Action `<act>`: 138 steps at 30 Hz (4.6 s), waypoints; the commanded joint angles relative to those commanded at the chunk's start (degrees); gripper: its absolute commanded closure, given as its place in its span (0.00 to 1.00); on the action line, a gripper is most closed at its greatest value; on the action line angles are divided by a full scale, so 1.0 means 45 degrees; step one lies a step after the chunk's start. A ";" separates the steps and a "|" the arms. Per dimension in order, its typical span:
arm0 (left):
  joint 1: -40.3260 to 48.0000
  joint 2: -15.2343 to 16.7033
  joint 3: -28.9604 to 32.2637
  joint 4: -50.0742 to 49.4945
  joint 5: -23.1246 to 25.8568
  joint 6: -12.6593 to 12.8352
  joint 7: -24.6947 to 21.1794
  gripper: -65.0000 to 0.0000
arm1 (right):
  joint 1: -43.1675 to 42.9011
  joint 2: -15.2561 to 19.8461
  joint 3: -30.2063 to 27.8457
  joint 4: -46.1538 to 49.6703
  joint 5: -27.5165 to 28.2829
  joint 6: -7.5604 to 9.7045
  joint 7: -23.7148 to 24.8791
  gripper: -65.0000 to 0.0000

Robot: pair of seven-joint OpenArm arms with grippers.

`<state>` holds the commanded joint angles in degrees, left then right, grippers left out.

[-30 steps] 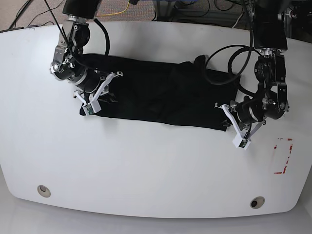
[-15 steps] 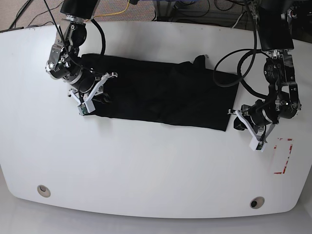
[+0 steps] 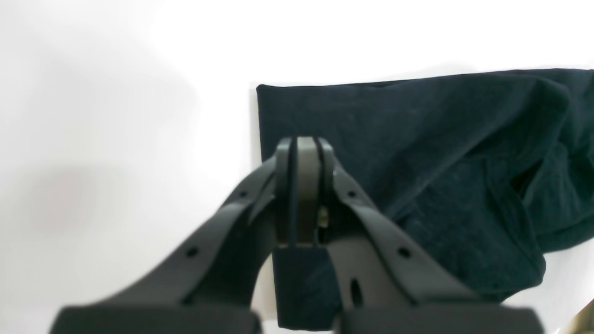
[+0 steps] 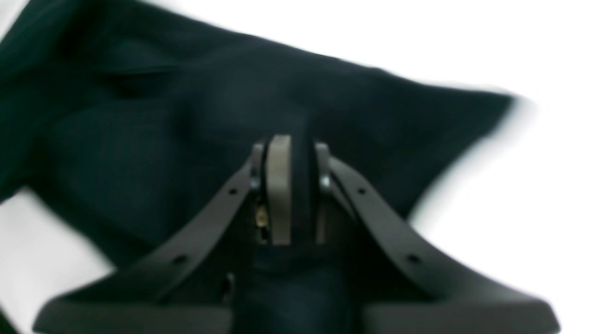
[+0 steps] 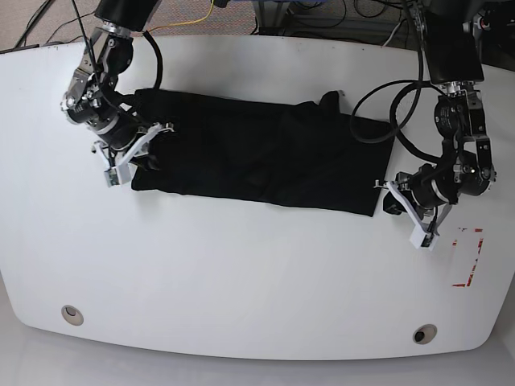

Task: Layout the t-shirt on the table in an organized manner, then fold the t-shirt properly
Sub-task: 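Release the shirt and move both grippers outward to its short ends, then grasp both short ends of the folded shirt with both grippers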

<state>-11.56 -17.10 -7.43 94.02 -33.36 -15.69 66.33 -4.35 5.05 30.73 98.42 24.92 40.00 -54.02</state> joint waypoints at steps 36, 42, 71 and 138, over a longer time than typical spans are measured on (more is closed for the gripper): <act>-0.0313 -0.1016 -0.2227 -0.3575 -0.3263 -0.0996 -0.0742 1.00 | 0.0391 0.0254 0.2637 -0.2090 0.2637 0.0000 -0.1309 0.17; -0.0293 -0.1016 -0.2227 -0.3556 -0.3263 -0.0977 -0.0742 1.00 | 0.0332 0.0254 0.2657 -0.2129 0.2579 0.0000 -0.1309 0.17; -0.0195 -0.0977 -0.2266 -0.3516 -0.3341 -0.1035 -0.0742 1.00 | 0.0313 -0.0059 0.2618 -0.2364 0.1934 0.0000 -0.1270 0.17; 0.0567 -0.1016 -0.2247 -0.3868 -0.4474 -0.1016 -0.1309 0.90 | 0.0039 -0.0957 0.1563 -0.2364 0.1915 0.0000 -0.1289 0.18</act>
<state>-9.01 -21.67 -17.54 76.62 -53.49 -20.26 60.44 -4.18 0.75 37.76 87.78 33.54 40.00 -59.82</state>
